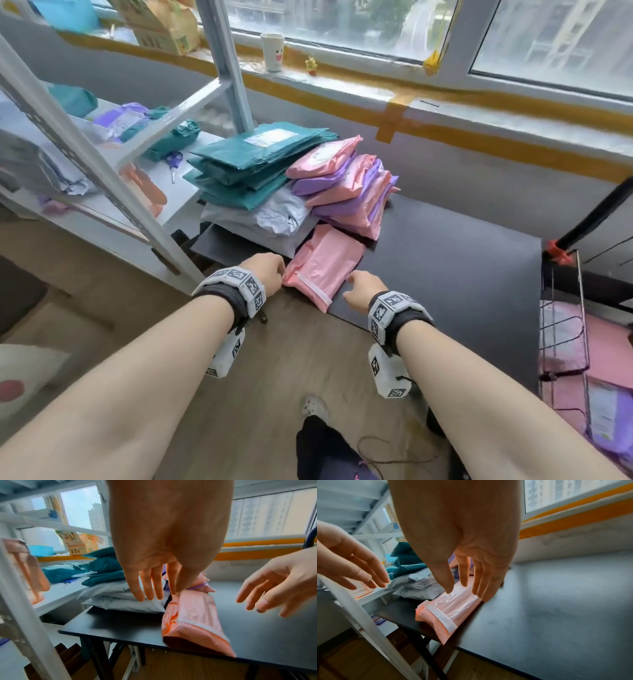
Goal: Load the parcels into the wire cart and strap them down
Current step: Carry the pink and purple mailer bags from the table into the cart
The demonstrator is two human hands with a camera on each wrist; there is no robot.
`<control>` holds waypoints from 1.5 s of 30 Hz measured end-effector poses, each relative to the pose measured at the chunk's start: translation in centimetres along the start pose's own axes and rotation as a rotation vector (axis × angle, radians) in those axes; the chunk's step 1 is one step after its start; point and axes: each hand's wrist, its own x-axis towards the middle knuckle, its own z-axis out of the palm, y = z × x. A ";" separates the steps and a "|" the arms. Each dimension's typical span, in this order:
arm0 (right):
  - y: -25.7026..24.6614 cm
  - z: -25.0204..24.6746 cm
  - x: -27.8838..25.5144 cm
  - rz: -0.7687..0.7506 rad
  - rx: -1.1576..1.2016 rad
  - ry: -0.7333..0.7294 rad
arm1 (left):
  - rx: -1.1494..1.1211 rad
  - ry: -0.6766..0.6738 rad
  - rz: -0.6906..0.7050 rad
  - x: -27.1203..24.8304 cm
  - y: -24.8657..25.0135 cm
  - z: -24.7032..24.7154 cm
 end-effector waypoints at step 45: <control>20.1 1.1 -23.8 0.675 1.105 0.726 | -0.634 -0.552 0.570 -6.9 25.3 13.4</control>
